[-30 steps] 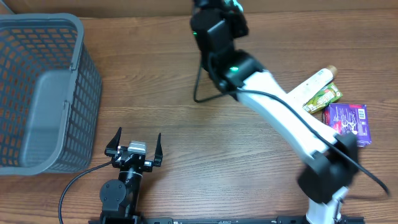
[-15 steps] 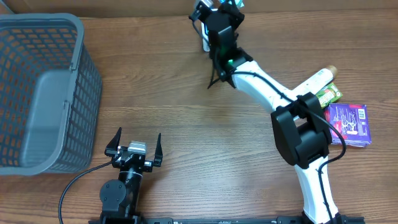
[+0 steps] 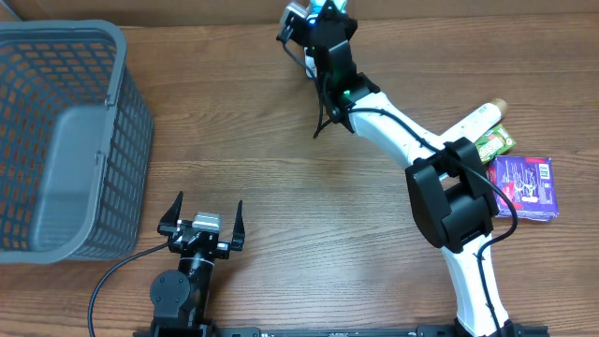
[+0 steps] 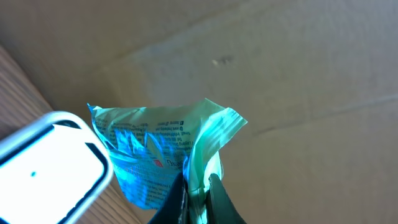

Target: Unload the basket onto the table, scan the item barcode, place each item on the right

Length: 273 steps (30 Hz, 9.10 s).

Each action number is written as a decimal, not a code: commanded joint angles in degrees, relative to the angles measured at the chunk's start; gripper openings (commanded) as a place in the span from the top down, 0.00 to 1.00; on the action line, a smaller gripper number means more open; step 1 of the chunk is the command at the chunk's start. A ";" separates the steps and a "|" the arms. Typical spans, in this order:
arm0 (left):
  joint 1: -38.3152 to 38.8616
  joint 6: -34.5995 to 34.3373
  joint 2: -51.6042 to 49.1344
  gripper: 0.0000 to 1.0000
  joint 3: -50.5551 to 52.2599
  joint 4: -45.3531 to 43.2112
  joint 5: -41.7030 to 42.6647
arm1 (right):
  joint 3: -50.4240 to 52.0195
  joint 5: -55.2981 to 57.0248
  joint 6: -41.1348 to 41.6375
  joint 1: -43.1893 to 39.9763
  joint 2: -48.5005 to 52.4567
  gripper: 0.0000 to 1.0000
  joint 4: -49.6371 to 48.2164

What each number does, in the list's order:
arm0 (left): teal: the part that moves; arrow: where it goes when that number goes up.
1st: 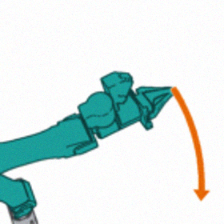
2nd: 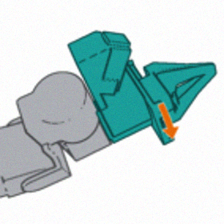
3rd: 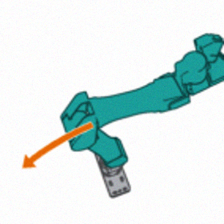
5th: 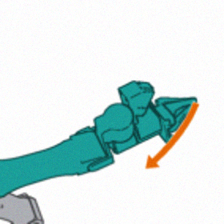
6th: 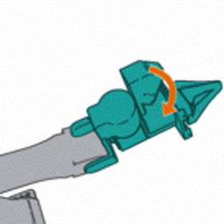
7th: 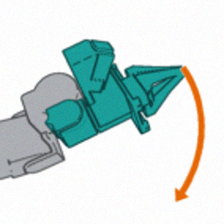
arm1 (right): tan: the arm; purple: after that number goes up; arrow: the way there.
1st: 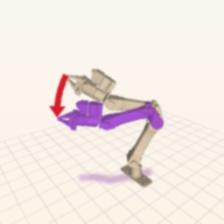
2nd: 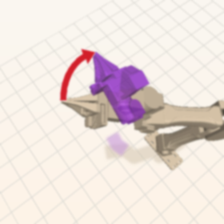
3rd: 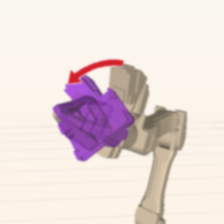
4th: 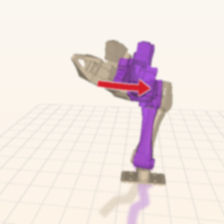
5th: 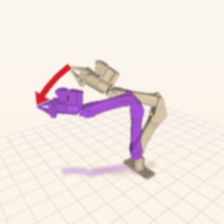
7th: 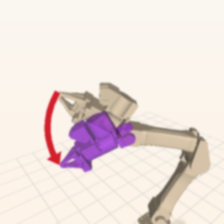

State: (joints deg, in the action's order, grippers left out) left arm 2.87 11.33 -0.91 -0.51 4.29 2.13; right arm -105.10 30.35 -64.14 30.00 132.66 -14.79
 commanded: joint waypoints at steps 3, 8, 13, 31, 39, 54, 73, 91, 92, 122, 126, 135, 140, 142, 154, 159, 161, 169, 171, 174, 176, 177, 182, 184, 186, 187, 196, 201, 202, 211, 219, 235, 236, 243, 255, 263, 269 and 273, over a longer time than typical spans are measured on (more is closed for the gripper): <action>-0.33 -0.20 0.26 0.00 0.24 0.09 -0.02 | -1.05 -0.61 0.92 0.02 -0.72 0.96 -0.15; -0.33 -0.17 0.26 0.00 0.24 0.09 -0.02 | -1.05 0.66 0.92 -0.52 -0.72 0.96 0.35; -0.33 -0.17 0.26 0.00 0.24 0.09 -0.02 | -1.05 0.63 0.94 -1.25 -0.72 0.96 0.33; -0.33 -0.17 0.26 0.00 0.24 0.09 -0.02 | -1.05 7.72 10.14 1.60 -7.06 0.96 2.82; -0.33 -0.20 0.26 0.00 0.24 0.11 -0.02 | -1.05 5.57 40.92 8.48 -22.23 0.96 36.09; -0.33 -0.17 0.26 0.00 0.24 0.09 -0.02 | -1.03 -24.39 93.55 -14.60 -42.29 0.96 86.68; -0.33 -0.17 0.26 0.00 0.24 0.09 -0.02 | 27.10 -29.31 97.00 -41.11 -41.79 0.62 76.67; -0.33 -0.20 0.26 0.00 0.24 0.09 -0.02 | 8.59 -43.87 75.82 -35.82 -53.02 0.11 97.57; -0.33 -0.20 0.26 0.00 0.24 0.09 -0.02 | 8.59 -44.33 75.84 -35.01 -54.31 0.10 98.25; -0.33 -0.17 0.26 0.00 0.24 0.09 -0.02 | 14.58 -38.51 68.76 -30.21 -67.54 0.00 92.17; -0.33 -0.17 0.26 0.00 0.24 0.09 -0.02 | 24.98 -34.91 68.76 -28.96 -74.75 0.00 78.38; -0.33 -0.17 0.26 0.00 0.22 0.09 -0.02 | 50.99 -30.38 68.74 -27.50 -94.40 0.00 52.83; -0.33 -0.20 0.26 0.00 0.24 0.09 -0.02 | 62.45 -30.36 68.54 -27.30 -104.59 0.00 43.60; -0.33 -0.17 0.26 0.00 0.22 0.09 -0.02 | 65.99 -29.70 68.54 -26.86 -107.67 0.00 39.69; -0.33 -0.17 0.26 0.00 0.24 0.09 -0.02 | 95.36 -26.69 68.57 -24.24 -125.79 0.00 14.56; -0.33 -0.17 0.26 0.00 0.22 0.09 -0.02 | 104.78 -22.32 68.57 -22.38 -131.91 0.00 9.73; -0.33 -0.20 0.26 0.00 0.24 0.09 -0.02 | 104.63 -21.84 68.32 -21.68 -132.54 0.00 12.87; -0.33 -0.17 0.26 0.00 0.24 0.09 -0.02 | 104.63 -23.93 68.57 -21.31 -132.54 0.00 19.06; -0.33 -0.20 0.26 0.00 0.24 0.09 -0.02 | 104.63 -24.44 68.57 -21.31 -132.54 0.00 19.08; -0.33 -0.20 0.26 0.00 0.24 0.09 -0.02 | 104.63 -25.33 68.59 -21.31 -132.54 0.00 19.19; -0.33 -0.17 0.26 0.00 0.24 0.09 -0.02 | 104.63 -25.31 68.59 -21.33 -132.54 0.00 19.17; -0.33 -0.17 0.26 0.00 0.24 0.09 -0.02 | 104.63 -25.29 68.59 -21.33 -132.54 0.00 19.17; -0.33 -0.17 0.26 0.00 0.22 0.09 -0.02 | 104.63 -25.29 68.59 -21.33 -132.54 0.00 19.17; -0.33 -0.20 0.26 0.00 0.24 0.09 -0.02 | 104.63 -25.29 68.59 -21.33 -132.54 0.00 19.17; -0.33 -0.17 0.26 0.01 0.24 0.09 -0.02 | 104.63 -25.29 68.59 -21.33 -132.54 0.00 19.17; -0.33 -0.17 0.26 0.00 0.24 0.09 -0.02 | 104.63 -25.29 68.59 -21.33 -132.54 0.00 19.17; -0.33 -0.20 0.26 0.00 0.24 0.09 -0.02 | 104.63 -25.29 68.59 -21.33 -132.50 0.00 19.17; -0.33 -0.17 0.26 0.00 0.24 0.09 -0.02 | 104.63 -25.29 68.59 -21.33 -132.50 0.00 19.17; -0.33 -0.17 0.26 0.00 0.24 0.09 -0.02 | 104.63 -25.29 68.59 -21.33 -132.50 0.00 19.17; -0.33 -0.20 0.26 0.00 0.24 0.09 -0.02 | 104.63 -25.29 68.59 -21.33 -132.50 0.00 19.17; -0.33 -0.17 0.26 0.00 0.24 0.09 -0.02 | 104.63 -25.29 68.59 -21.33 -132.50 0.00 19.17; -0.28 -0.20 0.28 0.00 0.22 0.09 -0.02 | 104.63 -25.29 68.59 -21.33 -132.50 0.00 19.17; -0.28 -0.17 0.28 0.00 0.24 0.09 -0.02 | 104.63 -25.29 68.59 -21.33 -132.50 0.00 19.17; -0.28 -0.20 0.28 0.00 0.24 0.09 -0.02 | 104.63 -25.31 68.59 -21.33 -132.50 0.00 19.17; -0.28 -0.17 0.28 0.01 0.24 0.09 -0.02 | 104.63 -25.31 68.59 -21.33 -132.50 0.00 19.17; -0.28 -0.17 0.28 0.00 0.24 0.09 -0.02 | 104.63 -25.29 68.59 -21.33 -132.50 0.00 19.17; -0.28 -0.17 0.28 0.00 0.24 0.09 -0.02 | 104.63 -25.29 68.59 -21.33 -132.50 0.00 19.17; -0.28 -0.17 0.28 0.00 0.24 0.09 -0.02 | 104.63 -25.29 68.59 -21.33 -132.50 0.00 19.17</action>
State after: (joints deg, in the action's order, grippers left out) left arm 2.87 11.33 -0.91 -0.51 4.29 2.13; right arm -1.06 5.32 4.47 8.34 0.84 4.54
